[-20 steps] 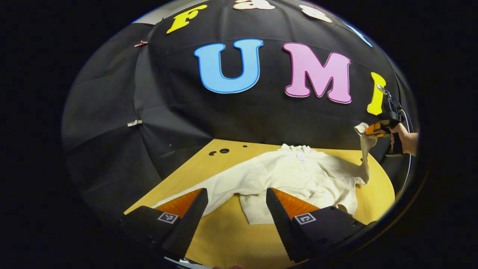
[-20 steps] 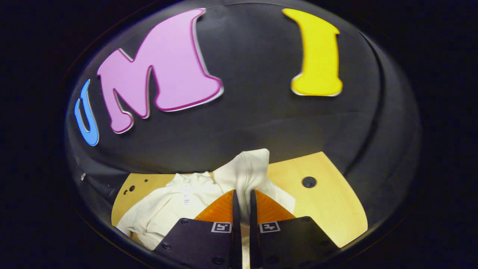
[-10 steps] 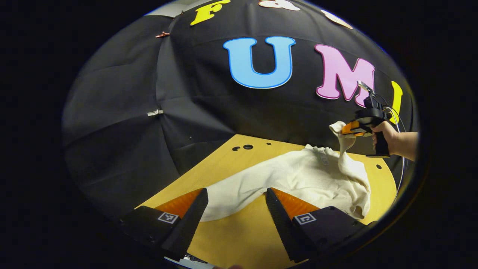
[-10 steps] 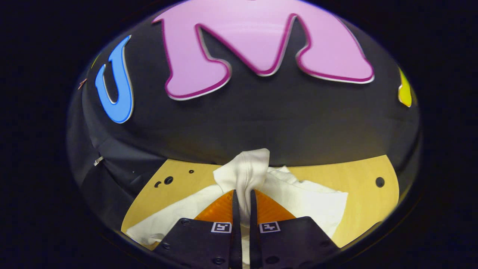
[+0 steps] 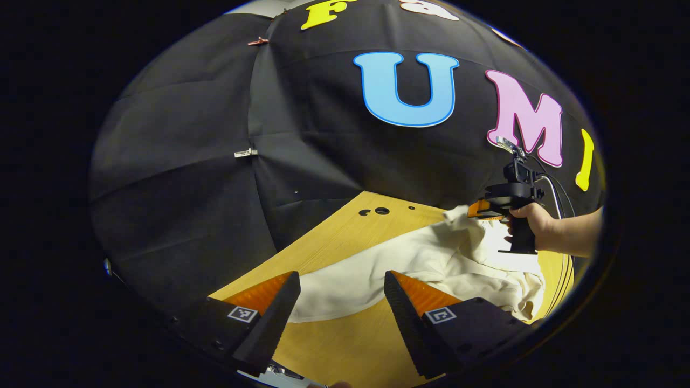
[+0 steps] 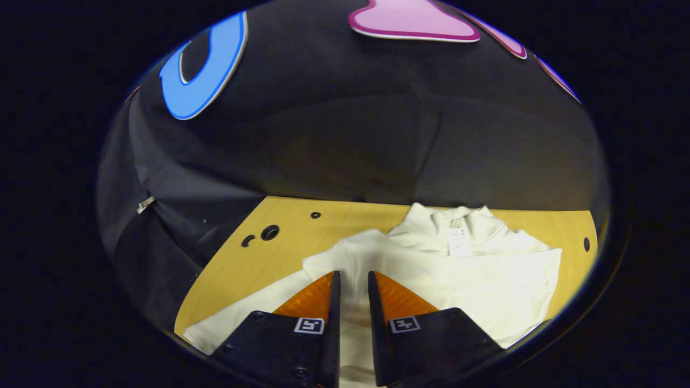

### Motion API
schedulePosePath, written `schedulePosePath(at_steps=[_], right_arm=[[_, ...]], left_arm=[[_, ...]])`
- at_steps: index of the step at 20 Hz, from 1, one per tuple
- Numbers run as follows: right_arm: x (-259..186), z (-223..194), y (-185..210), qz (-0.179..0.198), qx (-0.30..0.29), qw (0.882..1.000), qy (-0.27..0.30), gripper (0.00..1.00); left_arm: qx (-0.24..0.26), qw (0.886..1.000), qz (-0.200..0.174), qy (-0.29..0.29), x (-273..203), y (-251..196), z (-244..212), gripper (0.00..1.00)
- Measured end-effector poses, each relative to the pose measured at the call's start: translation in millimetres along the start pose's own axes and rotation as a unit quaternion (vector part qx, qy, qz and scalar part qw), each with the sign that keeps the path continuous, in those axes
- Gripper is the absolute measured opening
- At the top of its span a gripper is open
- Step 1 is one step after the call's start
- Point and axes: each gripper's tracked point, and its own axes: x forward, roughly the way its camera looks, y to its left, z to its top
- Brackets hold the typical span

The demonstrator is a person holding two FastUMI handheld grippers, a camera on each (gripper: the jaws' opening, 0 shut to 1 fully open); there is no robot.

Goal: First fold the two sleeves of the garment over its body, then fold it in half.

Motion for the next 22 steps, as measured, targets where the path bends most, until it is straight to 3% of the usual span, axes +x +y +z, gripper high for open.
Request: schedulePosePath(at_steps=[2, 3, 4, 5, 7, 16, 22], right_arm=[[-6, -9, 14, 0.012, -0.007, 1.0, 0.004, 0.35], [-11, -13, 18, 0.017, -0.008, 1.0, 0.004, 0.22], [-16, -17, 19, 0.016, -0.009, 1.0, 0.005, 0.39], [-25, -20, 17, 0.015, -0.01, 1.0, 0.003, 0.5], [-44, -24, 2, 0.001, -0.009, 1.0, -0.001, 0.99], [-175, -2, -136, -0.111, 0.009, 0.991, -0.067, 0.98], [-292, -14, -246, -0.209, 0.054, 0.971, -0.105, 0.99]], left_arm=[[-0.008, 1.0, 0.005, 0.004, 4, 6, -4, 0.96], [-0.011, 1.0, 0.009, 0.006, 6, 10, -7, 0.97], [-0.013, 1.0, 0.013, 0.007, 8, 15, -7, 0.97], [-0.015, 1.0, 0.016, 0.008, 10, 20, -10, 0.97], [-0.02, 0.999, 0.023, 0.009, 16, 33, -15, 0.97], [-0.032, 0.995, 0.072, 0.066, 68, 94, -76, 0.97], [-0.049, 0.987, 0.102, 0.114, 103, 123, -115, 0.97]])
